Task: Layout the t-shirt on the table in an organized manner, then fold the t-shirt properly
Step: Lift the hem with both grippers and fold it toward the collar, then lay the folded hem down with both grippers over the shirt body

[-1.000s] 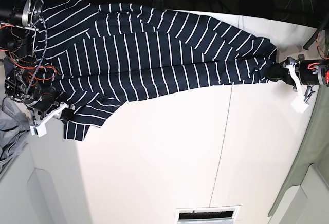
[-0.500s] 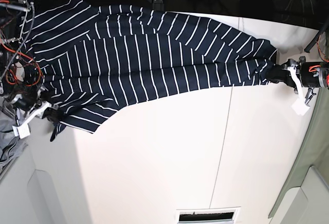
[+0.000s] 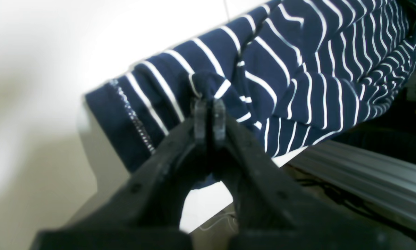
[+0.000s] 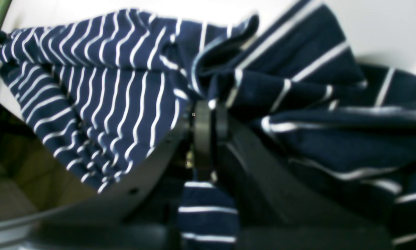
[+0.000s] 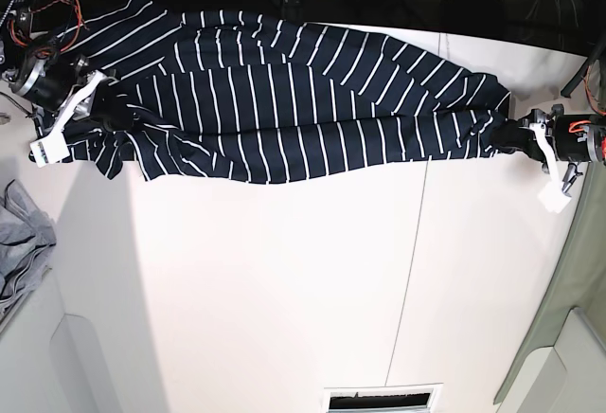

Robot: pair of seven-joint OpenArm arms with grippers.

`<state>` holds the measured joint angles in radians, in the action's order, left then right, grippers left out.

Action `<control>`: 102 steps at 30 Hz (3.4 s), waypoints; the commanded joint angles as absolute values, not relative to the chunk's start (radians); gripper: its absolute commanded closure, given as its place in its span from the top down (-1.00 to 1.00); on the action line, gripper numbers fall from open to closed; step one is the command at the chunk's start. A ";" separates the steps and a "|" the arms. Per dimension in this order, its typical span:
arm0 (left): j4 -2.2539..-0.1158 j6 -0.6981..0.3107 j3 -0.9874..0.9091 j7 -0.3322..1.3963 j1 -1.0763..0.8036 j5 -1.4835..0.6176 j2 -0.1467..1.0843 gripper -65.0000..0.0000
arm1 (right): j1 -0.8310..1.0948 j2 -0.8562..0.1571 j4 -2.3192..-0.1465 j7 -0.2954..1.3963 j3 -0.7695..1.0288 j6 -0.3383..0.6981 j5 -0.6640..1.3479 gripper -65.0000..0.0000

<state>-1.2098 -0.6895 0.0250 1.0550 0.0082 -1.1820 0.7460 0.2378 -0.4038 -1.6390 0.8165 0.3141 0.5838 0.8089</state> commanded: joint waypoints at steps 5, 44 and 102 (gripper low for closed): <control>-1.223 -0.698 0.015 1.047 0.022 -1.200 0.770 -1.00 | 0.321 -0.418 -1.651 0.786 0.321 0.588 0.782 -1.00; -1.223 -0.698 0.015 1.021 0.019 -1.209 0.736 -1.00 | 0.482 -0.382 -1.633 0.786 0.508 0.581 0.739 -1.00; -1.223 -0.698 0.015 0.962 0.083 -1.132 0.698 -1.00 | -0.121 -0.380 -1.455 0.777 0.116 0.582 0.522 -0.04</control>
<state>-1.2098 -0.6891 0.0250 0.9718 0.0662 -1.1118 0.6785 -0.1055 -0.3656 -1.4399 0.7967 0.1066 0.5770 0.5053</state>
